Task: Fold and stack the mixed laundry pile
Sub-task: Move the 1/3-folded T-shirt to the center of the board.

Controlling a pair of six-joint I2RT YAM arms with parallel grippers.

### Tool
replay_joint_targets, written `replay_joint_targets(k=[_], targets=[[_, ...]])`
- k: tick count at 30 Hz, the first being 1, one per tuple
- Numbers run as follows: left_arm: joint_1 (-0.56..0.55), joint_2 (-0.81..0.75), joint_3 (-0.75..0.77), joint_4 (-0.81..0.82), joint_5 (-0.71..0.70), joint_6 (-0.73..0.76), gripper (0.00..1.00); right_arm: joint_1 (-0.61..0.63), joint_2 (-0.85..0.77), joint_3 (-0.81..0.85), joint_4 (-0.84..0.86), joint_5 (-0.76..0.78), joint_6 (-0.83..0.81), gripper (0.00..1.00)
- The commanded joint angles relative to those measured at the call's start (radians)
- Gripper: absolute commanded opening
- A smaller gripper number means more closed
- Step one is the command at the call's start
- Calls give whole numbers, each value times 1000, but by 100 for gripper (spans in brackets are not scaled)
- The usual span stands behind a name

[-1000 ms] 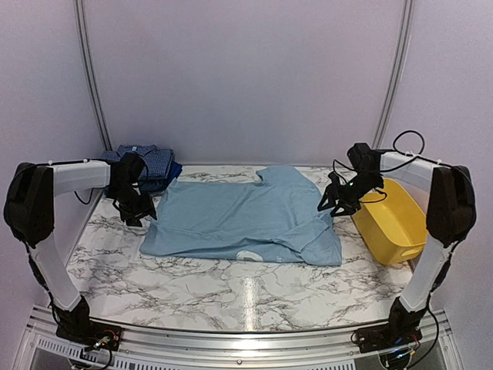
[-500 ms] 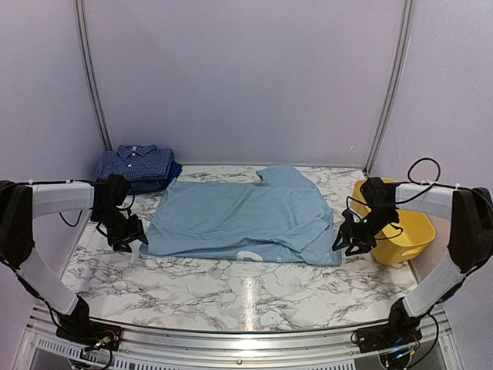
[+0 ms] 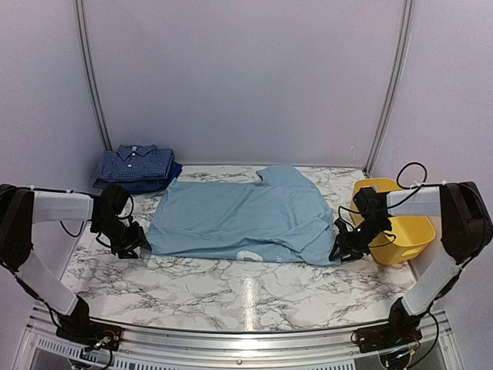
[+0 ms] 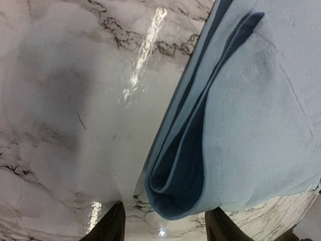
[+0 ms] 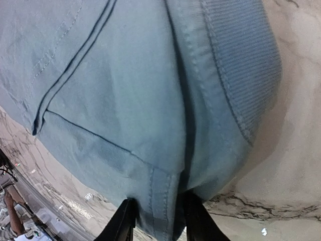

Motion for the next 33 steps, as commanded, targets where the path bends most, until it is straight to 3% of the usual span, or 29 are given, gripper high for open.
replay_joint_targets(k=[1,6,12,18,25,26,28,29,30,31,33], targets=[[6,29,-9,115,21,-27,52,12,19,12,25,5,-35,29],[6,77,5,124,6,-32,31,10,26,42,-5,34,-49,2],[10,7,8,5,-50,-68,0,-8,2,78,-74,97,-43,0],[11,-105,2,-194,-131,-101,0,-9,-56,28,-135,66,16,0],[11,-149,-102,-227,-105,-135,0,88,-33,-41,-150,9,47,0],[11,-148,-103,-226,-96,-133,4,103,-21,-36,-159,1,40,7],[11,-161,-78,-226,-88,-110,29,106,-36,-20,-171,-7,35,27],[10,-183,-55,-227,-100,-94,40,106,-54,3,-183,10,38,33],[11,-211,-30,-227,-118,-75,53,105,-75,28,-191,23,39,35],[10,-244,-3,-225,-128,-58,59,104,-97,57,-197,35,37,36],[9,-288,52,-220,-138,-10,65,103,-115,116,-199,49,38,37]])
